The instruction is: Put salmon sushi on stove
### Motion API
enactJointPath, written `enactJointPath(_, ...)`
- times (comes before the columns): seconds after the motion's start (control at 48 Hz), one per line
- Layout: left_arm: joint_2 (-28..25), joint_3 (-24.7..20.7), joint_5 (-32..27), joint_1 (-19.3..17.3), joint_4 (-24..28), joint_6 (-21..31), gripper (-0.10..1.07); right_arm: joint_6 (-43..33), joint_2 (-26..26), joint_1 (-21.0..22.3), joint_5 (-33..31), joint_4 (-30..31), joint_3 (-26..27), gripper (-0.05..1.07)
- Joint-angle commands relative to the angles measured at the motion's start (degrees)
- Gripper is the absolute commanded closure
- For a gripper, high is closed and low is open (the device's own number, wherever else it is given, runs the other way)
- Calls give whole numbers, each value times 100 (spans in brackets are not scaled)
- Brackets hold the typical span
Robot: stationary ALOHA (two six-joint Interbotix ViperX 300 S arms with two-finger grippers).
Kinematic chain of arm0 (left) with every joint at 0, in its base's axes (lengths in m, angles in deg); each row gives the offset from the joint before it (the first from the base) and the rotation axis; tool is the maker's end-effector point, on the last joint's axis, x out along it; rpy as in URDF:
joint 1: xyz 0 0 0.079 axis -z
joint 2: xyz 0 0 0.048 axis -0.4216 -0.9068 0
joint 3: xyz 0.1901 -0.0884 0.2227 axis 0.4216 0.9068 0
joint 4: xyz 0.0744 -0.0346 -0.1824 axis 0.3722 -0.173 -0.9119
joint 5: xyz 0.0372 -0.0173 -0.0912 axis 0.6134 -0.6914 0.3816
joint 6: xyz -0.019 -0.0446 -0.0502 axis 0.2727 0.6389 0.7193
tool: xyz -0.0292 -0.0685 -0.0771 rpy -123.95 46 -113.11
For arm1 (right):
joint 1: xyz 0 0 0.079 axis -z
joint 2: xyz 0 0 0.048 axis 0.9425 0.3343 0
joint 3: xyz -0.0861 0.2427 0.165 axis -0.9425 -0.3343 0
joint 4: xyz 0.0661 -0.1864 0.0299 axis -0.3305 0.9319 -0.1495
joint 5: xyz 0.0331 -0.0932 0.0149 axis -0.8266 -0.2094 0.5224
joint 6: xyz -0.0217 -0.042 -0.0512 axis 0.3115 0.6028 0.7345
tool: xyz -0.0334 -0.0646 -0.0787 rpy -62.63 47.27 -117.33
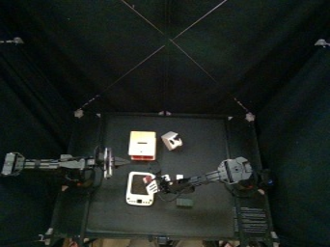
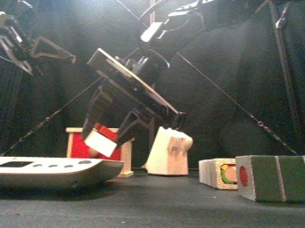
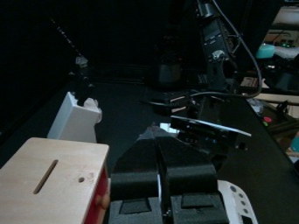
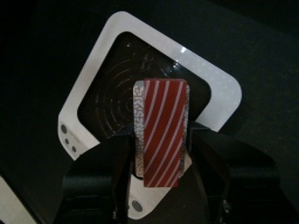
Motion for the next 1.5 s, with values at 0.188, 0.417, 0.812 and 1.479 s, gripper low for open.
enactJointPath(0.188,-26,-70,18,-18,0,0,99,9,-97,-9,-88,44,237,21)
enactJointPath(0.417,-26,-62,18,-18,0,0,99,9,-9,0,-88,26,308,9)
enactJointPath(0.812,-26,-62,18,-18,0,0,99,229,-62,-9,-141,26,422,9)
enactJointPath(1.479,-26,-53,18,-18,-9,0,99,237,-79,-9,-272,44,413,9)
